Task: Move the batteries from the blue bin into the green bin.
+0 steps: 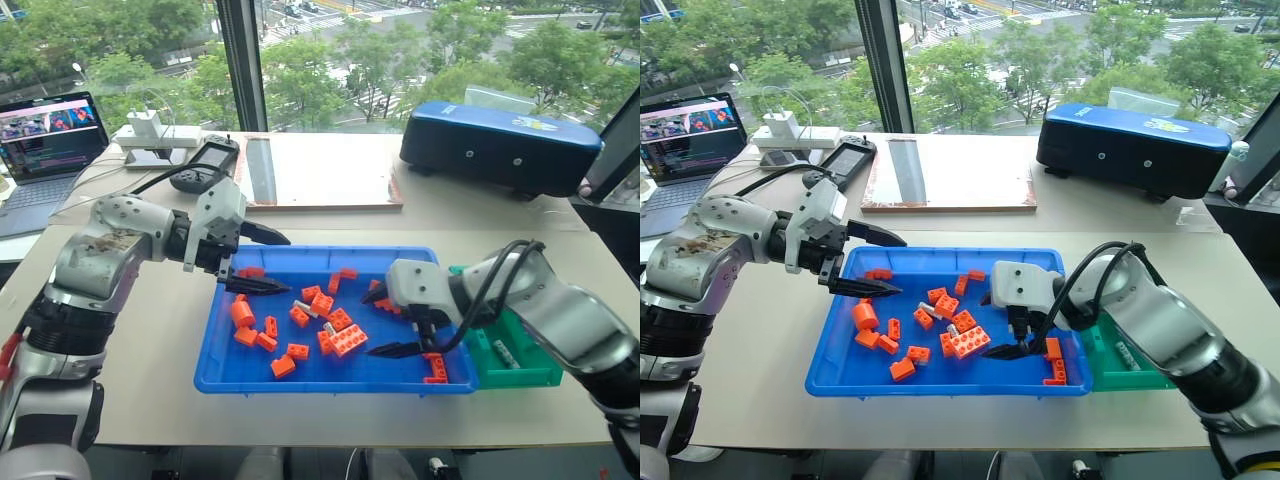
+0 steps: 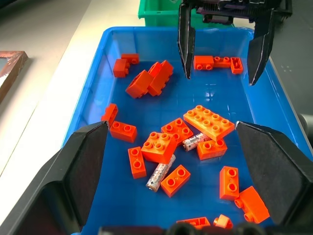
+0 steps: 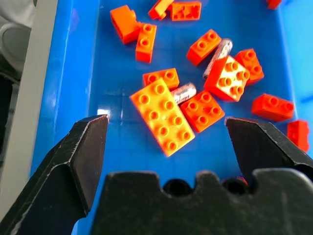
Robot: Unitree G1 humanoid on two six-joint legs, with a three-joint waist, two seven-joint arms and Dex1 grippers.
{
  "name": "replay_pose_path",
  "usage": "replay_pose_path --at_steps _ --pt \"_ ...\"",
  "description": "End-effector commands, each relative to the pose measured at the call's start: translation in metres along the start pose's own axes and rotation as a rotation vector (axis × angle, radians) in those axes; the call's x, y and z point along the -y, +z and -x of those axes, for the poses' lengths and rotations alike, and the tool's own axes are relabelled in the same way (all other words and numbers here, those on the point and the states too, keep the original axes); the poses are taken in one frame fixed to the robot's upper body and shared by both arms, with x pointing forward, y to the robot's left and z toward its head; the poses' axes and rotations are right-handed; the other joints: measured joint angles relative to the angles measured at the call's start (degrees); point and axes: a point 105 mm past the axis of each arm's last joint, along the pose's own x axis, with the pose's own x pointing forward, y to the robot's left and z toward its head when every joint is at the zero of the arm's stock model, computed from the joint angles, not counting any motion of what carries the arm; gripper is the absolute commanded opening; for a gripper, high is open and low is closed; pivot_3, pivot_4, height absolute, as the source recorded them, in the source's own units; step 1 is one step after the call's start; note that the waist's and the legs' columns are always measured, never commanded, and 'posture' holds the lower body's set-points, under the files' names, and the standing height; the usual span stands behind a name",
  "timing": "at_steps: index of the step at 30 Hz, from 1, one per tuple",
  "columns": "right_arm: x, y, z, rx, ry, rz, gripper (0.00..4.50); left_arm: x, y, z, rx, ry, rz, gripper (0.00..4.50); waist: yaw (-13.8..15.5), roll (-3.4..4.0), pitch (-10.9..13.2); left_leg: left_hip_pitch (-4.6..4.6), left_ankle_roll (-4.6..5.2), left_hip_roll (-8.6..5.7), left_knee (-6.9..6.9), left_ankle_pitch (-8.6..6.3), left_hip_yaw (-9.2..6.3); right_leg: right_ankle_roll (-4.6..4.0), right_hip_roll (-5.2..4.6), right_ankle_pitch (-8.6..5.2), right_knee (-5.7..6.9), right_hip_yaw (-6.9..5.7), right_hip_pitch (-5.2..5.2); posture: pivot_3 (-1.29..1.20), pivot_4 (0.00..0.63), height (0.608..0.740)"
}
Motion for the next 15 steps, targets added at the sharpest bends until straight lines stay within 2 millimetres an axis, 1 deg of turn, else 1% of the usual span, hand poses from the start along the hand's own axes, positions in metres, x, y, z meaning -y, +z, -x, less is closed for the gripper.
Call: replay_pose_path --at_steps 1,4,7,15 --pt "0.000 -0.003 -0.010 -0.001 0.081 0.127 4.45 -0.002 0.004 0.008 -0.008 0.058 -0.051 4.50 -0.2 0.00 0.0 0.02 0.00 0.02 0.00 0.00 -0.02 0.00 0.02 0.00 0.05 -0.02 0.00 0.00 0.150 0.732" --pt "0.005 -0.009 -0.015 -0.015 0.099 0.153 4.45 0.000 0.005 0.009 -0.006 0.058 -0.052 4.50 -0.5 -0.02 0.0 0.02 -0.01 0.02 0.00 0.00 -0.02 0.00 0.02 0.00 0.12 -0.02 -0.04 0.00 0.150 0.732" --pt "0.003 -0.018 -0.023 -0.031 0.135 0.174 4.45 0.002 0.005 0.011 -0.013 0.069 -0.052 4.50 -0.5 -0.02 0.0 0.01 -0.02 0.02 0.00 0.01 -0.03 0.00 0.02 0.00 0.12 -0.03 -0.03 0.00 0.150 0.732" --pt "0.008 -0.026 -0.035 -0.033 0.154 0.190 4.45 0.004 0.005 0.012 -0.017 0.079 -0.049 4.50 -0.6 -0.02 0.0 0.03 -0.04 0.02 0.00 0.02 -0.04 0.00 0.03 0.00 0.16 -0.05 -0.04 0.00 0.150 0.732"
